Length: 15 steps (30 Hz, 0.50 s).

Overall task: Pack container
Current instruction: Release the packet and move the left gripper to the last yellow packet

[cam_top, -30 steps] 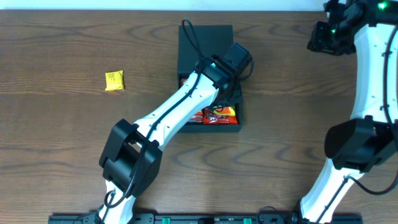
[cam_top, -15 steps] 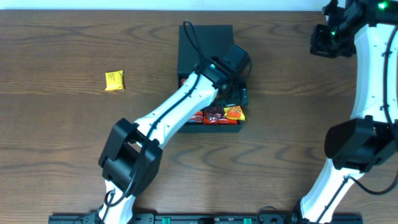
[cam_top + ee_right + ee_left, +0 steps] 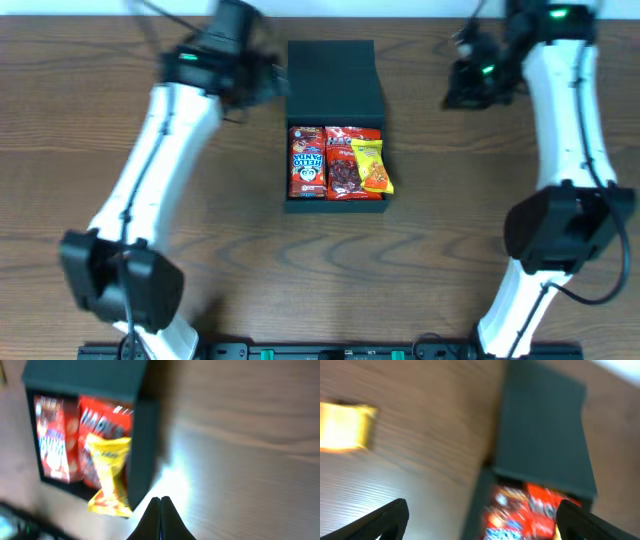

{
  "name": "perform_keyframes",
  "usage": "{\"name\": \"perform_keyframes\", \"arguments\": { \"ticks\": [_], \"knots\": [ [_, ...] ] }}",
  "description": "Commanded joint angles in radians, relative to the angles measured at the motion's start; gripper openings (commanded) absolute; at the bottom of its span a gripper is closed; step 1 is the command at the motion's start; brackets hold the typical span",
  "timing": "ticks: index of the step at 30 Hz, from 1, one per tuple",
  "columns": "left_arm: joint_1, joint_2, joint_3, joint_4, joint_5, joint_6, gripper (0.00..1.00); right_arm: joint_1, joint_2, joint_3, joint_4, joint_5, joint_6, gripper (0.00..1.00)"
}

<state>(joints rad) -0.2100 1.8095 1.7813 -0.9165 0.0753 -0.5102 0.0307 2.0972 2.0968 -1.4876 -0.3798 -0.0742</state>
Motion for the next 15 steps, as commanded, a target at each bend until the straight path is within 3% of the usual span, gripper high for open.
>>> {"name": "perform_keyframes", "arguments": {
  "ticks": [1,6,15],
  "knots": [
    [0.084,-0.011,0.015,-0.016,0.013,0.04,0.95,0.084,-0.017,-0.097,-0.009,-0.053,-0.071,0.02],
    [0.171,-0.011,0.015,-0.029,0.03,0.043,0.95,0.168,-0.017,-0.206,0.01,-0.039,-0.077,0.02],
    [0.183,-0.011,0.015,0.013,0.026,0.07,0.95,0.241,-0.017,-0.255,0.045,-0.046,-0.092,0.02]
  ]
}}
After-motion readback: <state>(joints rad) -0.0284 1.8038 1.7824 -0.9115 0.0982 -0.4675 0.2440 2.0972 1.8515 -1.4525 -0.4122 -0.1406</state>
